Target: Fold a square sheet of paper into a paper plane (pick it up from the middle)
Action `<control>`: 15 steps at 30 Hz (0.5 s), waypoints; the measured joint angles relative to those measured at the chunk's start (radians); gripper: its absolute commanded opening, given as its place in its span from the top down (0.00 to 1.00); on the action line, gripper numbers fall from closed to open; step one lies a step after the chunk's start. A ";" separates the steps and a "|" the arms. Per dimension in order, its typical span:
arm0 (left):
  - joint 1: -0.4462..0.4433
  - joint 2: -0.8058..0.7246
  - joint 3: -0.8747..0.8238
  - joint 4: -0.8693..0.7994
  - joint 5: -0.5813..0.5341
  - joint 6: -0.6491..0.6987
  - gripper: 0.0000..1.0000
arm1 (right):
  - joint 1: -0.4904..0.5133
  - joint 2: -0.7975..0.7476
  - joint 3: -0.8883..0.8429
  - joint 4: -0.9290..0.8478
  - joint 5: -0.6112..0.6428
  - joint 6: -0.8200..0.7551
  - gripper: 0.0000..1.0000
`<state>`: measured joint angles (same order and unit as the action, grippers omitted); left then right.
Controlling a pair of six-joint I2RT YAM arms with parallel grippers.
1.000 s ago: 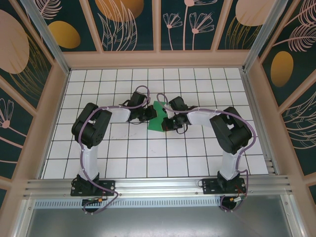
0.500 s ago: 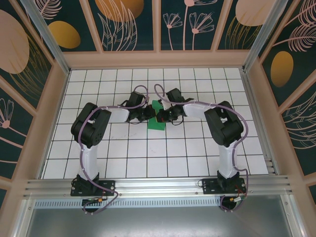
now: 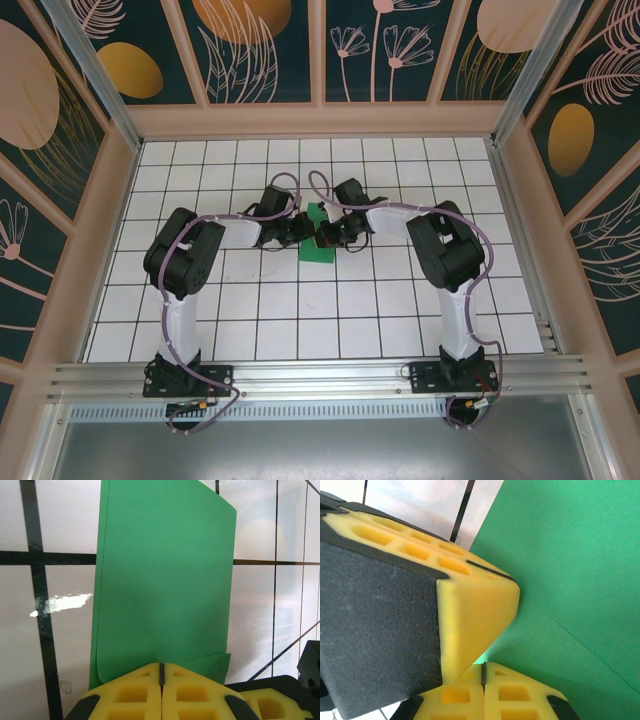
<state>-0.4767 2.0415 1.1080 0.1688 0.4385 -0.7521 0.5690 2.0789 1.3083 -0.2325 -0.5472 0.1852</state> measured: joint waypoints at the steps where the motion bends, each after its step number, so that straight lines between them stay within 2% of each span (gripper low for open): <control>1: 0.000 0.000 0.000 0.000 0.000 0.000 0.92 | 0.000 0.000 0.000 -0.001 0.000 -0.003 1.00; 6: 0.000 0.001 0.000 -0.001 -0.002 -0.004 0.93 | -0.001 -0.017 -0.039 0.029 -0.001 -0.027 1.00; 15: 0.000 0.001 0.000 -0.001 -0.006 -0.011 0.93 | -0.003 -0.145 -0.230 0.073 0.000 -0.031 1.00</control>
<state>-0.4767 2.0422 1.1080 0.1677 0.4328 -0.7635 0.5663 1.9335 1.0779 -0.1596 -0.5472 0.1547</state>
